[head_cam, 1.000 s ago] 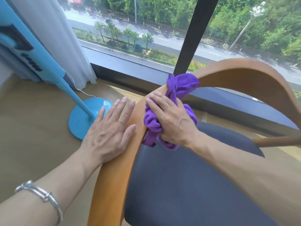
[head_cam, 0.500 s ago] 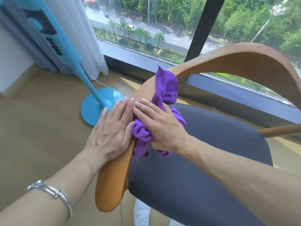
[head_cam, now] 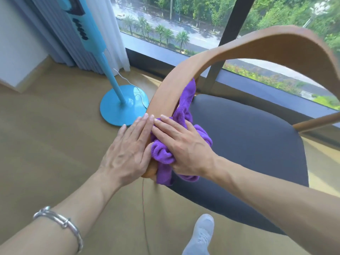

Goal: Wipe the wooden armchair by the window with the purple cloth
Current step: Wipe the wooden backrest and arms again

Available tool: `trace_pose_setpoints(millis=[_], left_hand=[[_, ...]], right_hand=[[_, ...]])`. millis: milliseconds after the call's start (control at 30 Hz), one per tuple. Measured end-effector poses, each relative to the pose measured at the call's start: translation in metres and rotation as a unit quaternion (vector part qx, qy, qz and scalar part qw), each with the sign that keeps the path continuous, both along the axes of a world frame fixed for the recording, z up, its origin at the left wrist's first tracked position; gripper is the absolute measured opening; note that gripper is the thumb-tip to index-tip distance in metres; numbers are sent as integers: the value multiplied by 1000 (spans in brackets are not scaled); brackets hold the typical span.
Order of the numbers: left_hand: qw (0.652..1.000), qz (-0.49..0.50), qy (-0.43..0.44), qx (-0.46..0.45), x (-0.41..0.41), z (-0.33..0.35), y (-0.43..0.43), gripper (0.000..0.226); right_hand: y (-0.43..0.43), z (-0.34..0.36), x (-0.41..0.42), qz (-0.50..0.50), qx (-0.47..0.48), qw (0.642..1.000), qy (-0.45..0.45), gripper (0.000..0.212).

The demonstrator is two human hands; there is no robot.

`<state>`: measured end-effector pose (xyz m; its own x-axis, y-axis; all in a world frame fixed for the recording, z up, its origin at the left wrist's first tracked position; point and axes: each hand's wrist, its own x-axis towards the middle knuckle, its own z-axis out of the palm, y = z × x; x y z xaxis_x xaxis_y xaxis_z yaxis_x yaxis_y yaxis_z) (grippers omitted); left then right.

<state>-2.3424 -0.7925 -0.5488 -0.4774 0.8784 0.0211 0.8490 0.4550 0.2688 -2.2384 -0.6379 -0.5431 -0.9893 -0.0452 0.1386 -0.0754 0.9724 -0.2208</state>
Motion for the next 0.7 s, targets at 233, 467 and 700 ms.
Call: trace_pose_setpoints(millis=[233,467,700], left_hand=[[997,-59,47,-37,5,18,-51,59],[999,32,-24,-10,-18,28,-76,66],[995,64,-74,-22,-28,11,-84,64]], right_hand=[[-40,22,12,-24,-7,997,-79,77],[-65,34,1,-108,-69,983,-130,82],[-95,17,-16,-120,57,989,-70,55]])
